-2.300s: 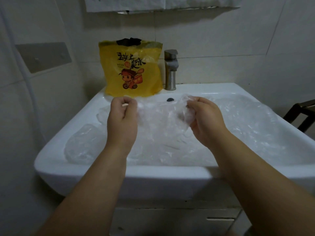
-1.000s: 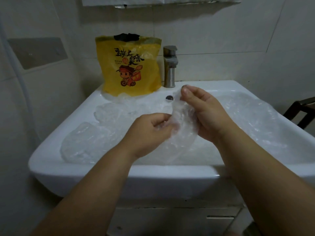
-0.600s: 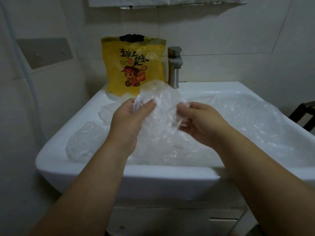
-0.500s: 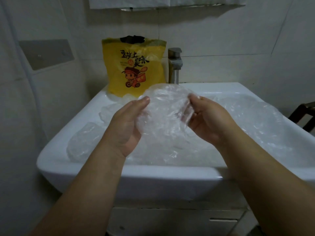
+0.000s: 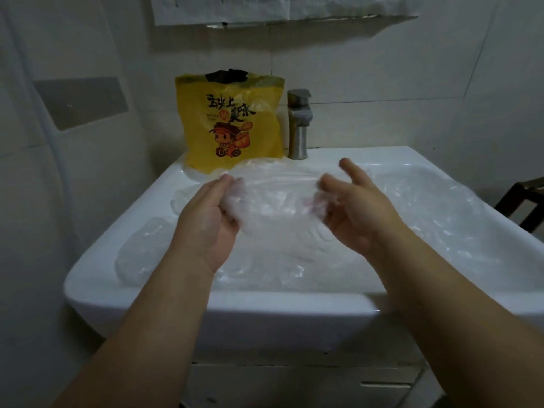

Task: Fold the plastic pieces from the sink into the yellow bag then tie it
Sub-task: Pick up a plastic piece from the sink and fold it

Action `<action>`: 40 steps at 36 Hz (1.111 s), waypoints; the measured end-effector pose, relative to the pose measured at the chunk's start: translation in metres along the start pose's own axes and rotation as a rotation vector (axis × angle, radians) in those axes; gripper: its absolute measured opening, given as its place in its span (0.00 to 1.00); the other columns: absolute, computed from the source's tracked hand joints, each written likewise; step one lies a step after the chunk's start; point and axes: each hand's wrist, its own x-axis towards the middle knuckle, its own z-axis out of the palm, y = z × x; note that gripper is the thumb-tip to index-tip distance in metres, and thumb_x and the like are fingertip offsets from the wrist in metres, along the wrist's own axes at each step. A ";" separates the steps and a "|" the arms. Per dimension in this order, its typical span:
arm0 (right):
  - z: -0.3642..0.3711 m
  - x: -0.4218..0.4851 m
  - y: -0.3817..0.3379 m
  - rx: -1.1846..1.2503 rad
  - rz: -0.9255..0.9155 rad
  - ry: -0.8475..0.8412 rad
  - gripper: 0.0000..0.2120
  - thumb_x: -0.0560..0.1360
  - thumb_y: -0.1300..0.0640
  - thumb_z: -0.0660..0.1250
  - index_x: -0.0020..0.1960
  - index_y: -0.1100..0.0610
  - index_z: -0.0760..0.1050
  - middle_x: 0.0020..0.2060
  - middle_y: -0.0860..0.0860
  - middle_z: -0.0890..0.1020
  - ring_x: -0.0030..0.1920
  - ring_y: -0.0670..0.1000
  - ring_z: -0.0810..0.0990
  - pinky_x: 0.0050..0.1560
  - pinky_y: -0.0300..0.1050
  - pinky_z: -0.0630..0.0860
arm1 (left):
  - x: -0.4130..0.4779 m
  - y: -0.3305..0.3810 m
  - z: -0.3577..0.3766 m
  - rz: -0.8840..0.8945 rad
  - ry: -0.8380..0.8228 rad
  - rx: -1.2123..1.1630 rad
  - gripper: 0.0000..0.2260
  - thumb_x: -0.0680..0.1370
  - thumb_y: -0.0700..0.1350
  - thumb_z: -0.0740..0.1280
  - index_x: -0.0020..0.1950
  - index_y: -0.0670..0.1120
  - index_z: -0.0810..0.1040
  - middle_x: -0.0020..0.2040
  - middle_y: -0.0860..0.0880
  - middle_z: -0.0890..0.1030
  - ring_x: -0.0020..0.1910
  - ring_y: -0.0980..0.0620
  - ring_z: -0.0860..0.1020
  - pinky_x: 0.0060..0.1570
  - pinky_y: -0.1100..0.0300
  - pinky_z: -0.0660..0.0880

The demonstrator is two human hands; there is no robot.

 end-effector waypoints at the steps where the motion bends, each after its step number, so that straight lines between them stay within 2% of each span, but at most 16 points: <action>1: 0.000 0.001 -0.002 0.048 -0.046 0.056 0.25 0.78 0.67 0.62 0.72 0.50 0.63 0.41 0.56 0.80 0.31 0.48 0.78 0.39 0.45 0.80 | 0.000 0.001 -0.001 0.003 0.015 -0.021 0.09 0.81 0.42 0.63 0.58 0.40 0.77 0.46 0.47 0.84 0.46 0.53 0.83 0.41 0.62 0.80; 4: -0.003 0.004 -0.006 0.163 -0.074 0.107 0.19 0.81 0.62 0.59 0.70 0.50 0.66 0.38 0.54 0.79 0.34 0.50 0.78 0.45 0.47 0.79 | 0.000 0.001 0.000 0.033 0.051 -0.001 0.09 0.81 0.41 0.63 0.59 0.41 0.77 0.49 0.46 0.84 0.46 0.53 0.84 0.41 0.61 0.80; 7: -0.001 -0.002 -0.007 0.114 0.012 -0.062 0.15 0.79 0.55 0.64 0.65 0.53 0.69 0.44 0.54 0.78 0.38 0.51 0.78 0.46 0.48 0.79 | -0.001 -0.003 0.001 0.078 0.070 0.121 0.12 0.80 0.40 0.63 0.64 0.41 0.74 0.54 0.45 0.83 0.51 0.51 0.83 0.46 0.58 0.80; 9: 0.000 -0.005 -0.003 -0.037 0.018 -0.144 0.14 0.77 0.61 0.66 0.60 0.52 0.72 0.47 0.55 0.79 0.40 0.52 0.78 0.48 0.49 0.80 | -0.002 -0.004 0.001 0.137 0.058 0.201 0.14 0.80 0.38 0.63 0.65 0.48 0.72 0.58 0.44 0.81 0.53 0.51 0.82 0.50 0.56 0.79; 11: 0.001 -0.006 -0.001 -0.143 -0.007 -0.089 0.16 0.76 0.68 0.65 0.58 0.51 0.74 0.50 0.58 0.79 0.39 0.52 0.78 0.54 0.53 0.80 | -0.005 -0.003 0.002 0.190 0.032 0.252 0.17 0.80 0.35 0.61 0.61 0.56 0.72 0.55 0.47 0.81 0.52 0.53 0.82 0.50 0.57 0.79; 14: 0.001 -0.005 -0.003 -0.149 -0.034 -0.006 0.16 0.76 0.70 0.63 0.59 0.56 0.75 0.46 0.57 0.79 0.35 0.49 0.76 0.57 0.54 0.78 | -0.008 -0.003 0.003 0.219 -0.024 0.306 0.17 0.80 0.33 0.58 0.52 0.52 0.80 0.49 0.51 0.82 0.51 0.54 0.80 0.44 0.64 0.77; 16: -0.001 -0.003 -0.004 -0.180 -0.045 -0.005 0.19 0.75 0.71 0.64 0.65 0.60 0.72 0.47 0.57 0.78 0.36 0.49 0.76 0.55 0.50 0.80 | -0.008 -0.005 0.002 0.239 -0.004 0.382 0.15 0.79 0.33 0.61 0.49 0.51 0.81 0.48 0.53 0.82 0.53 0.53 0.79 0.51 0.61 0.76; 18: -0.004 -0.003 -0.004 -0.284 -0.058 -0.017 0.27 0.73 0.72 0.66 0.71 0.61 0.67 0.52 0.56 0.76 0.41 0.49 0.79 0.54 0.45 0.79 | -0.006 -0.007 -0.001 0.284 0.030 0.519 0.13 0.77 0.35 0.66 0.56 0.52 0.80 0.49 0.55 0.81 0.55 0.54 0.78 0.54 0.60 0.74; 21: -0.008 -0.001 0.000 -0.585 -0.124 0.049 0.34 0.71 0.74 0.67 0.74 0.58 0.64 0.42 0.51 0.74 0.38 0.46 0.76 0.46 0.36 0.77 | -0.005 -0.011 -0.008 0.417 0.040 0.771 0.23 0.76 0.37 0.70 0.68 0.52 0.72 0.52 0.58 0.80 0.48 0.60 0.78 0.46 0.71 0.74; 23: -0.010 0.001 0.001 -0.744 -0.197 0.113 0.31 0.74 0.71 0.67 0.73 0.56 0.65 0.38 0.50 0.72 0.34 0.46 0.73 0.36 0.33 0.73 | -0.007 -0.012 -0.010 0.485 0.073 0.866 0.21 0.75 0.39 0.71 0.65 0.55 0.73 0.48 0.58 0.79 0.44 0.60 0.77 0.40 0.76 0.71; 26: -0.013 0.002 0.001 -0.770 -0.250 0.174 0.22 0.77 0.64 0.66 0.70 0.56 0.70 0.41 0.48 0.77 0.44 0.54 0.82 0.40 0.36 0.76 | -0.008 -0.010 -0.010 0.515 0.101 0.898 0.14 0.73 0.41 0.73 0.55 0.54 0.76 0.40 0.52 0.77 0.38 0.56 0.74 0.38 0.72 0.72; 28: -0.011 0.000 -0.002 -0.755 -0.228 0.148 0.16 0.78 0.62 0.65 0.66 0.58 0.74 0.43 0.46 0.78 0.47 0.53 0.81 0.44 0.38 0.77 | -0.010 -0.009 -0.008 0.469 0.044 0.875 0.19 0.73 0.44 0.74 0.61 0.56 0.75 0.42 0.53 0.76 0.40 0.57 0.75 0.39 0.70 0.72; 30: -0.009 -0.001 -0.002 -0.752 -0.195 0.083 0.10 0.78 0.63 0.64 0.58 0.57 0.78 0.45 0.48 0.80 0.44 0.50 0.80 0.45 0.39 0.79 | -0.013 -0.009 -0.005 0.419 -0.036 0.875 0.32 0.73 0.46 0.74 0.72 0.60 0.64 0.50 0.61 0.73 0.48 0.61 0.74 0.42 0.74 0.69; 32: -0.008 -0.001 0.000 -0.726 -0.162 0.051 0.11 0.77 0.65 0.64 0.58 0.58 0.78 0.49 0.53 0.81 0.46 0.51 0.80 0.47 0.42 0.80 | -0.015 -0.010 -0.003 0.408 -0.075 0.895 0.36 0.74 0.47 0.73 0.75 0.63 0.58 0.53 0.67 0.68 0.51 0.69 0.71 0.43 0.78 0.66; 34: -0.008 -0.001 -0.001 -0.663 -0.139 0.059 0.18 0.76 0.67 0.64 0.65 0.58 0.74 0.53 0.56 0.80 0.48 0.53 0.80 0.49 0.44 0.81 | -0.015 -0.009 -0.003 0.378 -0.067 0.882 0.35 0.76 0.48 0.71 0.76 0.64 0.56 0.54 0.67 0.67 0.50 0.72 0.70 0.47 0.74 0.68; 40: -0.009 -0.003 -0.006 -0.519 -0.162 0.037 0.27 0.75 0.66 0.67 0.69 0.47 0.66 0.51 0.60 0.79 0.45 0.57 0.79 0.52 0.51 0.81 | -0.008 -0.012 -0.007 0.225 -0.042 0.889 0.31 0.77 0.57 0.67 0.76 0.65 0.55 0.70 0.51 0.72 0.67 0.51 0.71 0.66 0.53 0.70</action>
